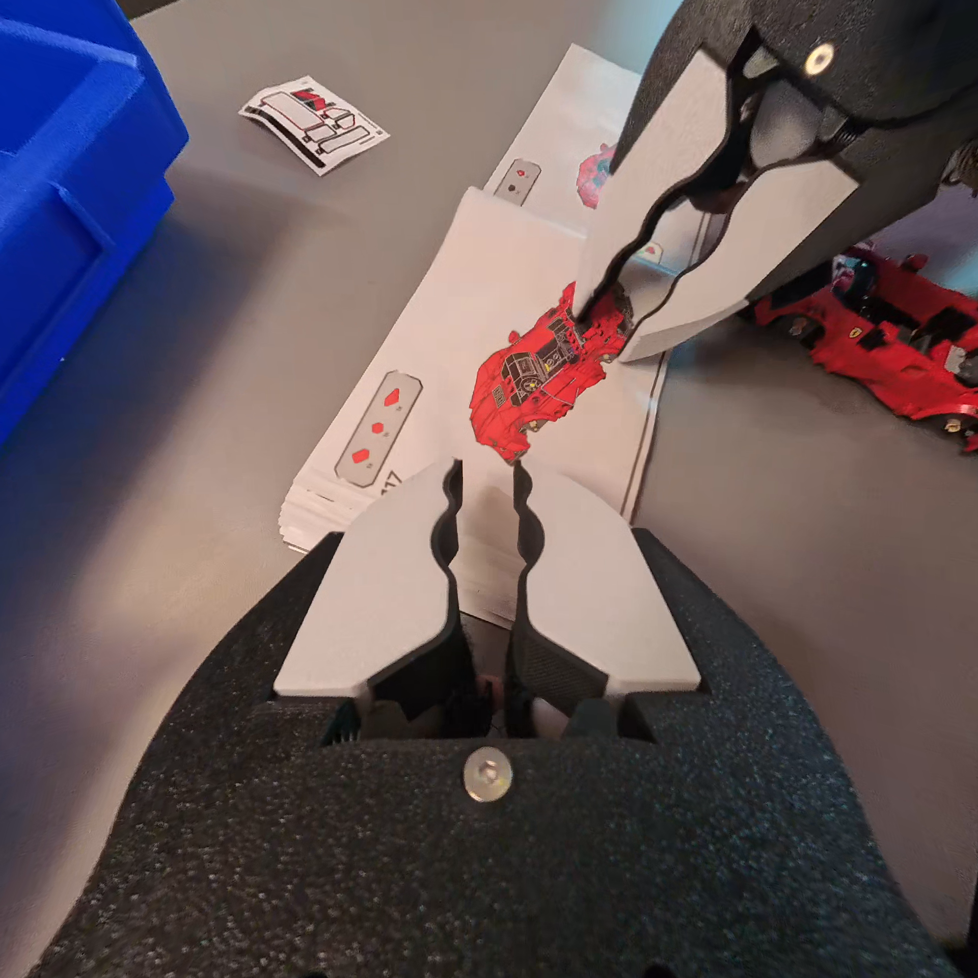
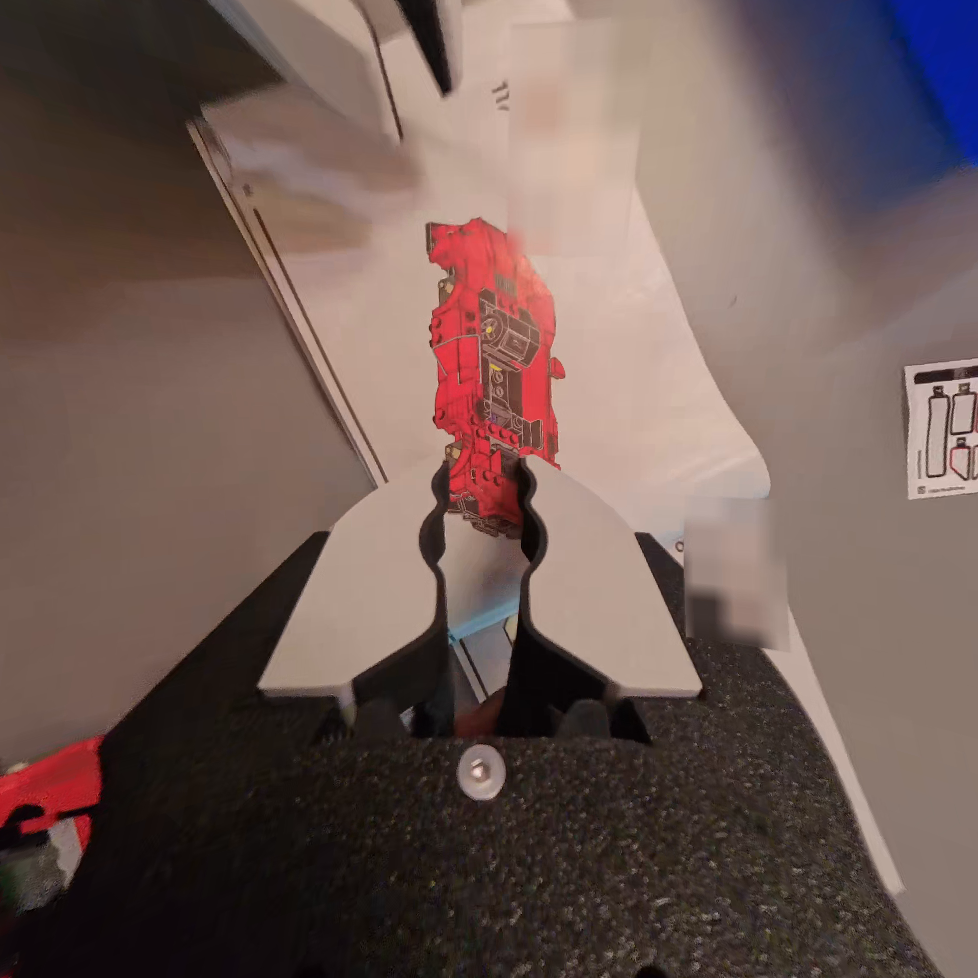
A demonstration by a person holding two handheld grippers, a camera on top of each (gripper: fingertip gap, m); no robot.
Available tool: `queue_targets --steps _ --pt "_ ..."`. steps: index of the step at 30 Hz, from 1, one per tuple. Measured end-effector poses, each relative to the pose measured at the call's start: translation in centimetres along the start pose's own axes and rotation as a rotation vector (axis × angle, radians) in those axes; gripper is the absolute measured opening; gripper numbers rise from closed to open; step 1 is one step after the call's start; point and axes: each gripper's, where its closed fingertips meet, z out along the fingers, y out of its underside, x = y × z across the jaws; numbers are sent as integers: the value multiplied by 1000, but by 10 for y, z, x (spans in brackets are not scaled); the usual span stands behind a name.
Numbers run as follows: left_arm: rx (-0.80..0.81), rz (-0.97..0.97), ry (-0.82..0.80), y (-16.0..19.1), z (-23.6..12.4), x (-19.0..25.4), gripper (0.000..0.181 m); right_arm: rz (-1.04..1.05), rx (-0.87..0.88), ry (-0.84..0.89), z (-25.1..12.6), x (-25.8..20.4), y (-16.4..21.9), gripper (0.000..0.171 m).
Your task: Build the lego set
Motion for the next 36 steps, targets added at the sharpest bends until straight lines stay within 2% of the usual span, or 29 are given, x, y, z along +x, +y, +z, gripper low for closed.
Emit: queue_targets --steps 17,27,32,34,36 --pt "-56 28 24 9 7 5 29 46 -5 -6 1 -2 3 24" --pt "-121 27 34 20 12 6 28 57 -14 -2 1 -1 3 24" --pt "-127 30 14 22 12 3 18 26 -14 -1 0 -1 3 24" --pt "-129 28 5 22 12 2 15 13 40 54 -16 4 0 25" --pt "-129 24 2 23 11 1 13 109 245 144 -60 23 -14 17"
